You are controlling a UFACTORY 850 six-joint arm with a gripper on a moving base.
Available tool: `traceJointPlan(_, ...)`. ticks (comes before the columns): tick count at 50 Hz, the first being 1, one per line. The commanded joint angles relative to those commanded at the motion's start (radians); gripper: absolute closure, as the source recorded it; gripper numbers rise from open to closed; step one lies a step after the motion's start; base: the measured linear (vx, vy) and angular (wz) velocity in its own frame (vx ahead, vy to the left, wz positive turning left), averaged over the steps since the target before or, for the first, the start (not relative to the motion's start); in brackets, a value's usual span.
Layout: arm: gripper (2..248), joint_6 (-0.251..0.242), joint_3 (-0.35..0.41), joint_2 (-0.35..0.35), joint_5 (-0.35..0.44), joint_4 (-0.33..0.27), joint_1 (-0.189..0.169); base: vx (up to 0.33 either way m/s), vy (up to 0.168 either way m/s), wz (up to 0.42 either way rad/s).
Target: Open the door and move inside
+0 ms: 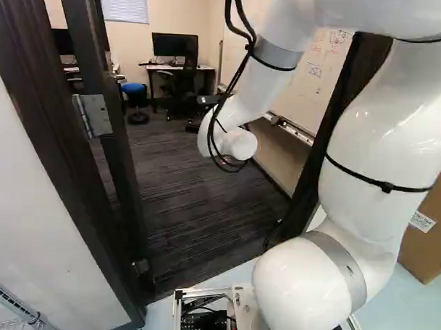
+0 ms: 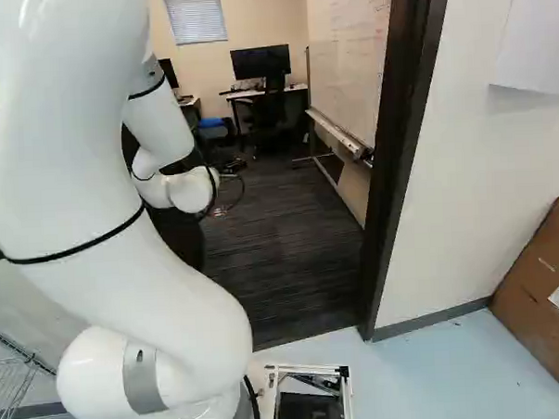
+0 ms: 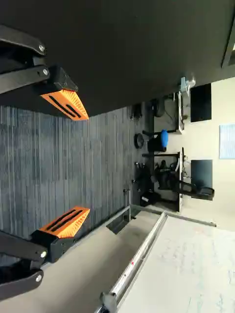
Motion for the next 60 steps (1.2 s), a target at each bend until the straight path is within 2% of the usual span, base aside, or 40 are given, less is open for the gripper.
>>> traceJointPlan(29, 3, 0.0, 0.22, 0.193, -0.022, -0.009, -0.136, 0.0, 0.0, 0.0)
traceJointPlan(45, 3, 0.0, 0.299, 0.262, -0.031, -0.012, -0.186, 0.0, 0.0, 0.0)
traceJointPlan(60, 3, 0.0, 0.349, 0.306, -0.036, -0.014, -0.217, 0.0, 0.0, 0.0)
